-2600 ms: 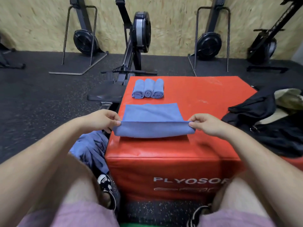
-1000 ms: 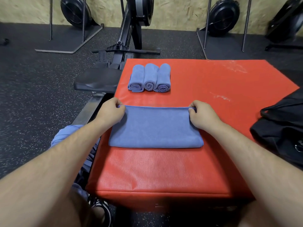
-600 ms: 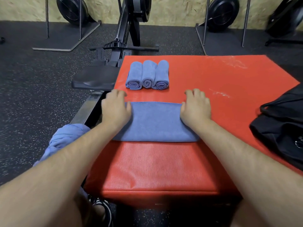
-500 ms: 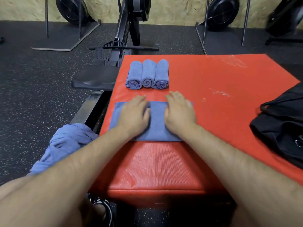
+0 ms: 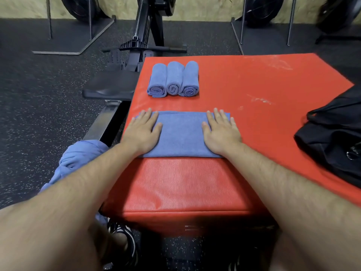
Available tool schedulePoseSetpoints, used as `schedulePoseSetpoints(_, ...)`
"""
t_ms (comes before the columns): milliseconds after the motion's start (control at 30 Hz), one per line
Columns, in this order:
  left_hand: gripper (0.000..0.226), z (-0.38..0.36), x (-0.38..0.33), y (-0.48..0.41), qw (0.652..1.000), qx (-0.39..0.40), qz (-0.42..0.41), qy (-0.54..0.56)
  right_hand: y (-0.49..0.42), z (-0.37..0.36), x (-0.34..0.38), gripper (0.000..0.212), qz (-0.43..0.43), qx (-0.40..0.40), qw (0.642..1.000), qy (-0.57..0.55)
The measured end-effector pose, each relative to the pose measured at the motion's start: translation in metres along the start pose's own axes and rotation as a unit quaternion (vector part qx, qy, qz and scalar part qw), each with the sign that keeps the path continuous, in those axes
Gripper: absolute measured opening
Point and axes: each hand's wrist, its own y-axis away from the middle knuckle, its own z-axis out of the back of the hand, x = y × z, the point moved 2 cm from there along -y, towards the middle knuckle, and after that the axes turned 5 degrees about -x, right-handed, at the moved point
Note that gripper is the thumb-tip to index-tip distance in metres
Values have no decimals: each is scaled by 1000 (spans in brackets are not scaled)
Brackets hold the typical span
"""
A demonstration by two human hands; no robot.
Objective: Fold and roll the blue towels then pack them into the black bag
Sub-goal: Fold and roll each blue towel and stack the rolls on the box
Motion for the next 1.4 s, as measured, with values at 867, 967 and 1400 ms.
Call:
schedulePoseSetpoints(867,53,21,-33,16,982,-29,-154,-101,53,19,73,51,84,-57,992,70)
schedulePoseSetpoints(967,51,27,-38,28,978,-58,-150,-132,44,26,56,41,88,-36,993,72)
schedulePoseSetpoints(1400,33,23,-55,107,949,-81,-304,4,60,46,13,20,240,-31,968,-72)
